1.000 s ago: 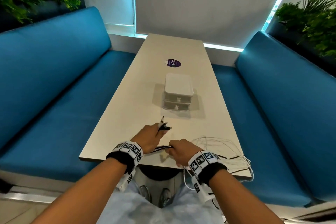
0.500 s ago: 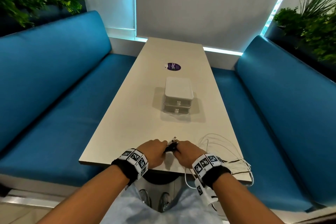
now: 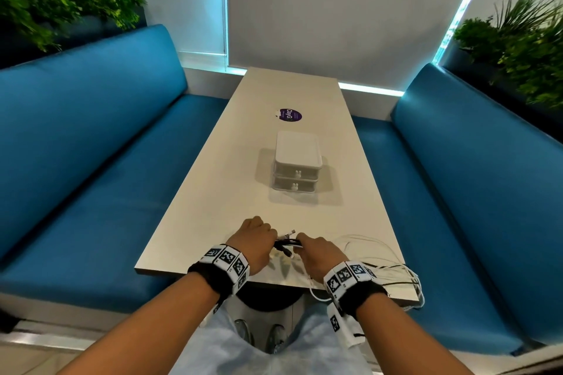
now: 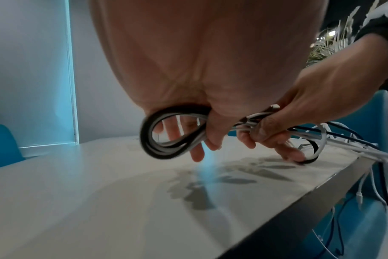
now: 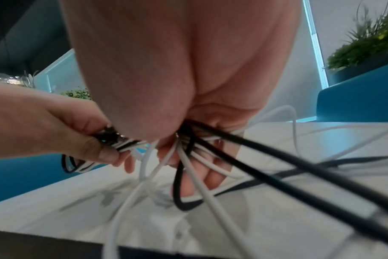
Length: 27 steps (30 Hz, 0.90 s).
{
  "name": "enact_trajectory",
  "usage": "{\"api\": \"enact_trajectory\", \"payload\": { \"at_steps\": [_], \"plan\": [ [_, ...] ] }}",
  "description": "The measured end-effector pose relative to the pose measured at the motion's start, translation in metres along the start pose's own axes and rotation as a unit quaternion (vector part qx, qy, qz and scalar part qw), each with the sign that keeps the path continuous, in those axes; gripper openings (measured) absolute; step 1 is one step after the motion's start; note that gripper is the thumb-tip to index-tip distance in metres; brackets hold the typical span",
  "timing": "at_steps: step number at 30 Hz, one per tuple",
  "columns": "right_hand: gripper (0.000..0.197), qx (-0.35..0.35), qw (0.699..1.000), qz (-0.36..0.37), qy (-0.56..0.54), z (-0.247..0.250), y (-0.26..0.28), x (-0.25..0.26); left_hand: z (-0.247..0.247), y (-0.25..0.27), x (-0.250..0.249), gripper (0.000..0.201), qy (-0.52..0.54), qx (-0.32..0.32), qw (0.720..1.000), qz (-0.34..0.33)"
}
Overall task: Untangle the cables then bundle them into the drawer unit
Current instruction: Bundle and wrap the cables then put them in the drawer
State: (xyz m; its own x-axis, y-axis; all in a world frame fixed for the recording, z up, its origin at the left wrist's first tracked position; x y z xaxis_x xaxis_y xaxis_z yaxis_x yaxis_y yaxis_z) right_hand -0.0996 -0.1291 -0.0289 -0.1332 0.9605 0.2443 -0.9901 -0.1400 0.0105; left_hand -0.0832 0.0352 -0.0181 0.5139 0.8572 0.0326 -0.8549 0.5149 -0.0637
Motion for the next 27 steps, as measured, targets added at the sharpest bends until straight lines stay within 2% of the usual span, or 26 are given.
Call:
{"api": "enact_trajectory", "payload": {
  "at_steps": [2,6,9,11,13,16,18,21,23,24,27],
  "plan": [
    [0.023,0.006,0.999,-0.009,-0.054,0.004,0.0,0.001,0.003,0.003,0.005,0.021,0.042,0.013,0.999,0.029],
    [0.022,0.017,0.99,-0.012,-0.142,0.021,-0.004,0.01,0.023,-0.001,0.021,0.032,0.039,-0.036,0.997,0.054],
    [0.014,0.08,0.97,-0.053,-0.226,0.026,-0.005,0.012,0.037,-0.008,0.037,0.039,0.005,-0.074,0.993,0.088],
    [0.014,0.107,0.954,-0.081,-0.267,0.026,-0.002,0.009,0.039,-0.008,0.043,0.036,-0.005,-0.077,0.991,0.105],
    [0.02,0.104,0.952,-0.096,-0.271,0.023,0.0,0.005,0.034,-0.004,0.044,0.029,0.003,-0.078,0.991,0.107],
    [0.023,0.076,0.967,-0.077,-0.229,0.02,0.002,0.004,0.018,0.002,0.045,0.045,0.025,-0.053,0.992,0.116],
    [0.03,0.055,0.974,-0.053,-0.211,0.018,0.003,0.005,0.008,0.004,0.045,0.049,0.035,-0.041,0.99,0.129],
    [0.036,0.04,0.961,-0.081,-0.26,0.013,0.008,0.007,0.0,0.003,0.043,0.048,0.072,-0.049,0.981,0.172],
    [0.028,0.043,0.948,-0.115,-0.293,0.01,0.011,0.006,-0.004,0.0,0.039,0.047,0.105,-0.046,0.974,0.194],
    [0.027,0.047,0.952,-0.116,-0.28,0.01,0.014,0.006,-0.006,-0.002,0.036,0.046,0.119,-0.041,0.971,0.202],
    [0.031,0.091,0.949,-0.118,-0.276,0.001,0.02,0.003,-0.01,-0.005,0.028,0.042,0.159,-0.032,0.958,0.236]
  ]
}}
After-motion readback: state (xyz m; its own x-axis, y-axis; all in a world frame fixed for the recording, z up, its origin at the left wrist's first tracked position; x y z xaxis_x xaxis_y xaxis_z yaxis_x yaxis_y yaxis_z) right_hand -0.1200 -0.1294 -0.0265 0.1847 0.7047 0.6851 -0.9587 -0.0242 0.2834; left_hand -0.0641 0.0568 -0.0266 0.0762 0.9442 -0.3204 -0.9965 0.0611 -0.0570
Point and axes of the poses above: each hand's wrist, its own y-axis away from the middle knuckle, its own z-axis out of the back of the hand, x = y × z, the point moved 3 cm from there along -y, towards the middle knuckle, and after that the axes turned 13 degrees about -x, right-handed, at the moved point
